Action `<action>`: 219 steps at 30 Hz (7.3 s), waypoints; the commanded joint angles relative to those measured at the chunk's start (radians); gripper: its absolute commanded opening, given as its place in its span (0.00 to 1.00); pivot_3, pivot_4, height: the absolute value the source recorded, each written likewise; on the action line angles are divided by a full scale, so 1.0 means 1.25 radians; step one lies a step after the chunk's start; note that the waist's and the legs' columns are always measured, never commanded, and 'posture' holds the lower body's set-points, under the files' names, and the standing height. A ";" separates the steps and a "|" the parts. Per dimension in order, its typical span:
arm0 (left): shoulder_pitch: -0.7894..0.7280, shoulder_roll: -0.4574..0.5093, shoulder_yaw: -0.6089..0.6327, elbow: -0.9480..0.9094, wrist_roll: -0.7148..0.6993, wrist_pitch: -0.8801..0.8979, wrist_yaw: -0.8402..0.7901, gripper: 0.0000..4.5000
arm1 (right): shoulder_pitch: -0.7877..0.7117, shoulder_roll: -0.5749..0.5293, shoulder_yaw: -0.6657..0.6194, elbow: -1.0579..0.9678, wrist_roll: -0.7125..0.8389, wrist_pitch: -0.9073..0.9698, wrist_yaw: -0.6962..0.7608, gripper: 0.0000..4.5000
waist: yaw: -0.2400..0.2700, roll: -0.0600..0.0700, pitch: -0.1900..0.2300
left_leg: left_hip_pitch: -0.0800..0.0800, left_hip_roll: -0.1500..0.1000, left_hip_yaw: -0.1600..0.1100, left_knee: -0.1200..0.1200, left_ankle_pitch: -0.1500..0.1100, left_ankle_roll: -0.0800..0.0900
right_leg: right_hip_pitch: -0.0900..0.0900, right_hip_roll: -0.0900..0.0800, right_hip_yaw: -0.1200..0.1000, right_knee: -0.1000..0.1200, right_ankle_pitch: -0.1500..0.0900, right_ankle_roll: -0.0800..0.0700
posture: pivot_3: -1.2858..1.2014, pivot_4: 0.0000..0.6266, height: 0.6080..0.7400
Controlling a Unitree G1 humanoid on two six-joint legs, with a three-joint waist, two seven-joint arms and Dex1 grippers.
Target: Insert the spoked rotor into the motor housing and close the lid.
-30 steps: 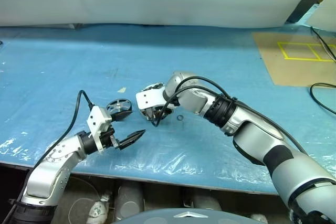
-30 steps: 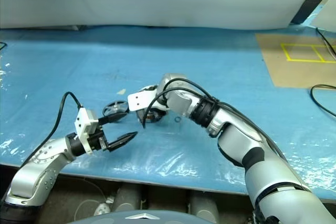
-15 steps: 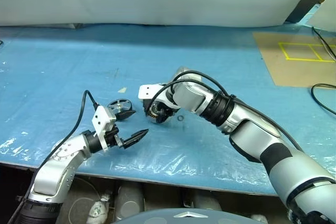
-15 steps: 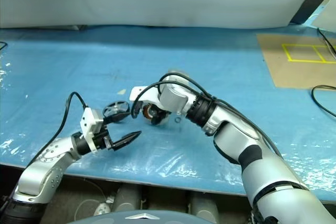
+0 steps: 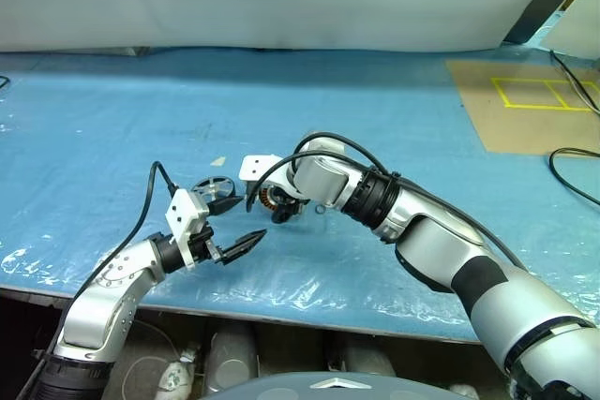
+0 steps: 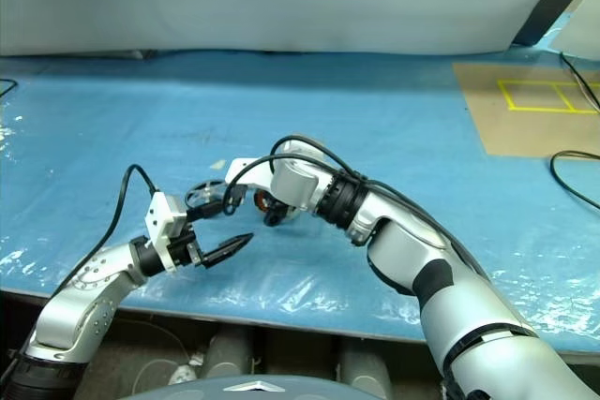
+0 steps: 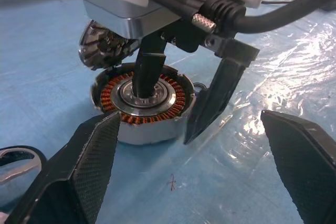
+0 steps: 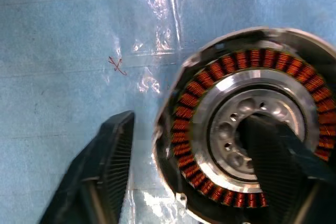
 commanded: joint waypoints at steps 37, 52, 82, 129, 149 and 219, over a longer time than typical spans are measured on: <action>-0.076 0.033 -0.020 -0.006 -0.056 0.017 -0.090 1.00 | 0.661 -0.337 -0.617 -0.505 0.355 -0.410 -0.219 0.76 | 0.001 0.000 0.000 | -0.006 0.006 0.004 0.003 -0.001 -0.007 | -0.007 0.009 0.003 -0.002 0.001 -0.008 | 0.52 0.24 1.00; -0.083 0.026 -0.050 0.046 0.028 -0.056 -0.088 1.00 | 0.656 -0.309 -0.480 -0.311 0.209 -0.668 -0.212 0.76 | -0.003 0.000 0.000 | -0.008 0.006 0.003 0.002 -0.001 -0.007 | -0.008 0.009 0.002 -0.004 0.001 -0.009 | 0.52 0.24 1.00; -0.072 0.026 -0.040 0.035 0.025 -0.048 -0.056 1.00 | 0.637 -0.284 -0.483 -0.184 0.174 -0.720 -0.186 0.13 | -0.003 0.000 0.000 | -0.002 0.006 0.003 0.002 -0.003 -0.004 | -0.002 0.009 0.003 -0.004 0.001 -0.009 | 0.52 0.24 1.00; -0.061 0.018 -0.044 0.006 0.018 -0.053 -0.024 1.00 | 0.390 -0.111 -0.405 -0.018 0.157 -0.770 -0.106 0.13 | -0.004 0.000 0.000 | -0.009 0.007 0.004 -0.004 -0.001 -0.007 | -0.006 0.011 0.001 -0.013 0.001 -0.009 | 0.52 0.24 1.00; -0.068 0.017 -0.048 -0.008 0.015 -0.034 -0.012 1.00 | 0.376 -0.111 -0.409 -0.031 0.143 -0.780 -0.090 0.13 | -0.004 0.000 0.000 | -0.009 0.007 0.004 -0.003 -0.001 -0.007 | -0.006 0.011 0.001 -0.012 0.002 -0.009 | 0.52 0.24 1.00; -0.073 -0.004 -0.053 0.027 0.030 -0.054 -0.020 1.00 | 0.374 -0.125 -0.461 -0.103 0.236 -0.660 -0.003 0.07 | -0.003 0.000 0.000 | -0.009 0.008 0.003 -0.002 -0.001 -0.007 | -0.005 0.011 0.000 -0.012 0.002 -0.009 | 0.52 0.24 1.00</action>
